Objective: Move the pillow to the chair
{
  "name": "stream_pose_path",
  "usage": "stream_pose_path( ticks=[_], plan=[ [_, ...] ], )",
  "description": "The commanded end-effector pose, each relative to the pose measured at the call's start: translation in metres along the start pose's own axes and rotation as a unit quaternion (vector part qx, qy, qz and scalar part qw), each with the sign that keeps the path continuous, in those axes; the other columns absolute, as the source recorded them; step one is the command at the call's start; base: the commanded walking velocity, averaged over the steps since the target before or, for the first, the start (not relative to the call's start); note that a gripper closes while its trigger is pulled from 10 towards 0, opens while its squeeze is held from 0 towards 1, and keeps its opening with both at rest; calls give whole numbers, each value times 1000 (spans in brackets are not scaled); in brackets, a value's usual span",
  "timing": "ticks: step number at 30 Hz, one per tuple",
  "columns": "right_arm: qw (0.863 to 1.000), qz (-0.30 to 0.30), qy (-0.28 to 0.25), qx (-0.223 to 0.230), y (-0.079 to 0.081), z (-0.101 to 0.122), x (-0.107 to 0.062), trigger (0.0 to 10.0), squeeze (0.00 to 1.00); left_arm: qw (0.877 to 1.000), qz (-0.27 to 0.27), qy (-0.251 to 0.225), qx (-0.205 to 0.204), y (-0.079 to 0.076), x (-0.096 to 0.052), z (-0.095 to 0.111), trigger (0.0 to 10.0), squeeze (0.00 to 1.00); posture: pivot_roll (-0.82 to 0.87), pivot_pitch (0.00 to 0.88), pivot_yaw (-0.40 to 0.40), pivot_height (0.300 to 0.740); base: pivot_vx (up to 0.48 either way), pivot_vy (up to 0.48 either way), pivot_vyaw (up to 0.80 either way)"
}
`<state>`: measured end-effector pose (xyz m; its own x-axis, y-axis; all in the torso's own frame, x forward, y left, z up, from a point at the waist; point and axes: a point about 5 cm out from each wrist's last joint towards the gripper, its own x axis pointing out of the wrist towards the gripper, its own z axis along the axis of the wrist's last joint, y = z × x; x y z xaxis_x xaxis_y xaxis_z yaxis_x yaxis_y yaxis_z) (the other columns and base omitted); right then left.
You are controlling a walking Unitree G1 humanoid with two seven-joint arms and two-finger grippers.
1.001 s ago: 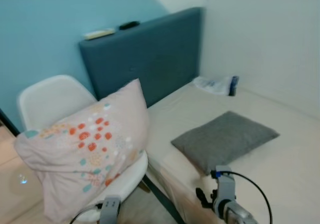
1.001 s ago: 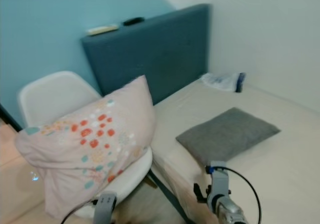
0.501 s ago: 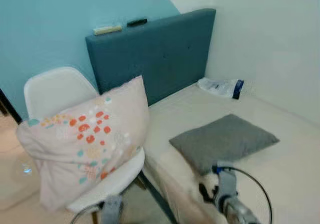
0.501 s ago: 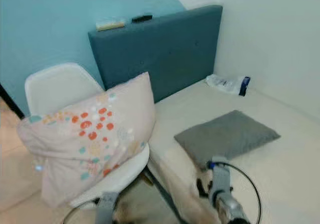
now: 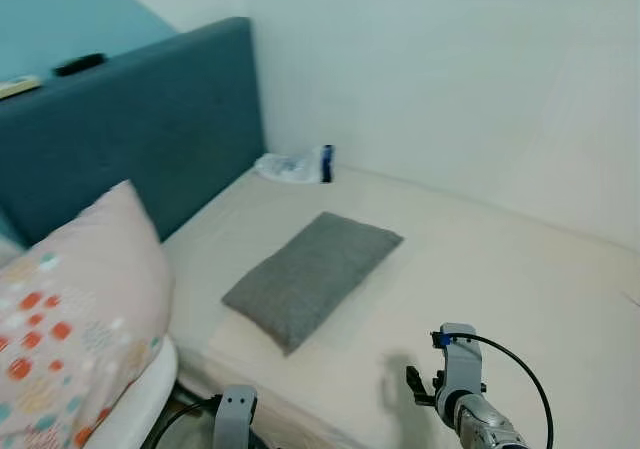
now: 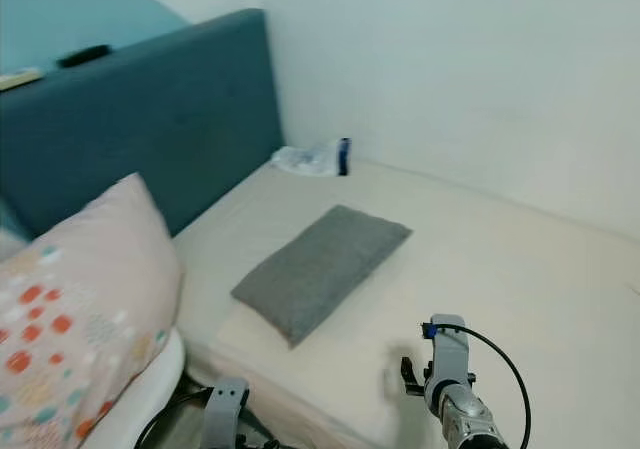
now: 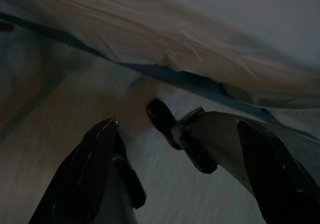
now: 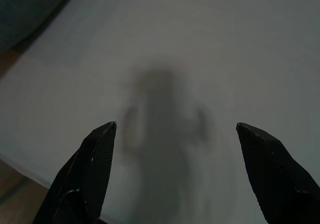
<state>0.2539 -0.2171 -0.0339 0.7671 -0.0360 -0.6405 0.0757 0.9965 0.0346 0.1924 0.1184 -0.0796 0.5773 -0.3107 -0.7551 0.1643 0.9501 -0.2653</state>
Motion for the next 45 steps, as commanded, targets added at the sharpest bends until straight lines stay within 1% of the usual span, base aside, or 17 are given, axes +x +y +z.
stream_pose_path(
  ticks=[1, 6, 8, 9, 12, 16, 21, 24, 26, 28, 31, 35, 36, 40, 42, 45],
  plan=[
    [1000, 10, 3, 3, 7, -1, 1, 10000, 0, 1000, 7, 9, 4, 5, -2, -6, 10000, 0, -85, 0, 17, 740, 0, 0, 0],
    [1000, 16, 5, -5, 10, -1, 2, 10000, 0, 1000, 7, 5, 2, 5, -2, -4, 10000, 0, -83, 0, 15, 740, 0, 0, 0],
    [1000, 17, 6, -6, 11, -1, 2, 10000, 0, 1000, 7, 5, 2, 4, -2, -4, 10000, 0, -83, 0, 15, 740, 0, -352, 0],
    [1000, 23, 3, -4, 13, 1, 2, 10000, 0, 1000, 13, 8, 20, 5, -2, -4, 10000, 0, -83, 0, 15, 740, 0, -480, 0],
    [1000, 27, -1, -4, 14, 3, 3, 10000, 0, 999, 22, 11, 25, 7, -2, -5, 10000, 0, -84, 0, 15, 740, 0, -480, 0],
    [999, 36, -19, 2, 17, 15, 5, 10000, 0, 999, 39, -5, -4, 11, -2, 1, 10000, 0, -85, 0, 14, 740, 0, -283, 0],
    [999, 40, -31, -5, 20, 24, 7, 10000, 0, 999, 44, -14, 6, 12, -2, 7, 10000, 0, -83, 0, 10, 740, 0, 0, 0],
    [997, 64, -45, 4, 28, 36, 9, 10000, 0, 998, 47, -32, 11, 12, 0, 17, 10000, 0, -80, 0, 7, 740, 0, 0, 0],
    [996, 70, -47, 8, 30, 38, 10, 10000, 0, 998, 48, -34, 12, 13, 0, 19, 10000, 0, -80, 0, 7, 740, 0, 0, 0],
    [993, 101, -56, 11, 39, 45, 11, 10000, 0, 998, 51, -42, 17, 13, 0, 23, 10000, 0, -78, 0, 5, 740, 0, 0, 0],
    [986, 154, -62, 4, 55, 51, 11, 10000, 0, 996, 62, -53, 19, 16, 0, 29, 10000, 0, -76, 0, 4, 740, 0, 0, 0],
    [981, 186, -60, -6, 66, 52, 10, 10000, 0, 995, 78, -62, 24, 21, -1, 34, 10000, 0, -74, 0, 3, 740, 0, 0, 0],
    [981, 186, -60, -6, 66, 52, 10, 10000, 0, 995, 78, -62, 24, 21, -1, 34, 10000, 0, -74, 0, 3, 740, 0, 0, 0],
    [977, 205, -57, -10, 73, 49, 10, 10000, 0, 992, 105, -60, 23, 28, -3, 36, 10000, 0, -75, 0, 4, 740, 0, 0, 0],
    [976, 208, -56, -11, 73, 49, 10, 10000, 0, 992, 109, -59, 22, 29, -3, 35, 10000, 0, -75, 0, 4, 740, 0, 0, 0],
    [977, 206, -57, -19, 72, 45, 9, 10000, 0, 991, 117, -52, 31, 31, -4, 33, 10000, 0, -76, 0, 5, 740, 0, 0, 0]
  ],
)
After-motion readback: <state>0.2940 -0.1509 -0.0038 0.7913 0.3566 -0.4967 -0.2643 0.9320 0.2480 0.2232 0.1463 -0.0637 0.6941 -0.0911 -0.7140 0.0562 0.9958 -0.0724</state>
